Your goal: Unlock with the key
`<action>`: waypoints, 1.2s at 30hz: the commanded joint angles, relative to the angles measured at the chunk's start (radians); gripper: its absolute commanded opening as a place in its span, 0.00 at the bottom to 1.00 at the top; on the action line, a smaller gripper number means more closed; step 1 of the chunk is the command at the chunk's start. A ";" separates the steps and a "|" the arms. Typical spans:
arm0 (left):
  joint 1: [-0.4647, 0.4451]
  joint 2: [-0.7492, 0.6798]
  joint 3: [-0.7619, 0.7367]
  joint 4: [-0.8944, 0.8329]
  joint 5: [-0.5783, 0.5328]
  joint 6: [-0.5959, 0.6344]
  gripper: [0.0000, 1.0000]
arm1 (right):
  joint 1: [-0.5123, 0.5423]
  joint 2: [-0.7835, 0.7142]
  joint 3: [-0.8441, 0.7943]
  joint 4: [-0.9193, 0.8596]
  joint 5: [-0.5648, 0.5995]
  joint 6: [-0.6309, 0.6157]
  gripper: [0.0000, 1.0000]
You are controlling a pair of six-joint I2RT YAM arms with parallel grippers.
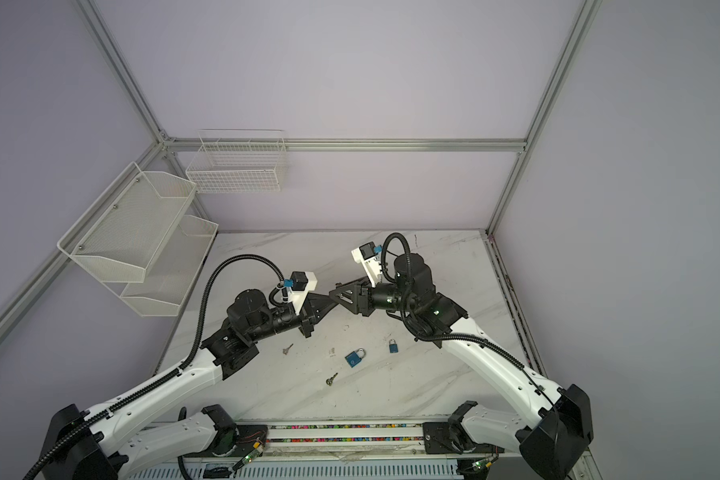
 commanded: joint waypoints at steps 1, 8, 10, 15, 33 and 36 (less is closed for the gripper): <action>0.007 0.003 0.108 0.021 0.024 -0.008 0.00 | -0.014 -0.001 -0.016 0.042 -0.009 -0.007 0.37; 0.007 0.011 0.115 0.033 0.027 -0.017 0.00 | -0.019 0.010 -0.020 0.043 -0.006 -0.008 0.28; 0.007 0.009 0.115 0.032 0.026 -0.018 0.00 | -0.022 0.010 -0.025 0.043 0.000 -0.010 0.26; 0.007 0.013 0.116 0.037 0.024 -0.021 0.00 | -0.028 0.012 -0.030 0.043 0.002 -0.012 0.13; 0.026 -0.034 0.079 0.072 -0.061 -0.171 0.36 | -0.031 -0.037 -0.016 0.085 0.109 0.044 0.00; 0.026 -0.064 0.030 0.151 -0.115 -0.314 0.45 | -0.031 -0.008 0.002 0.104 0.189 0.099 0.00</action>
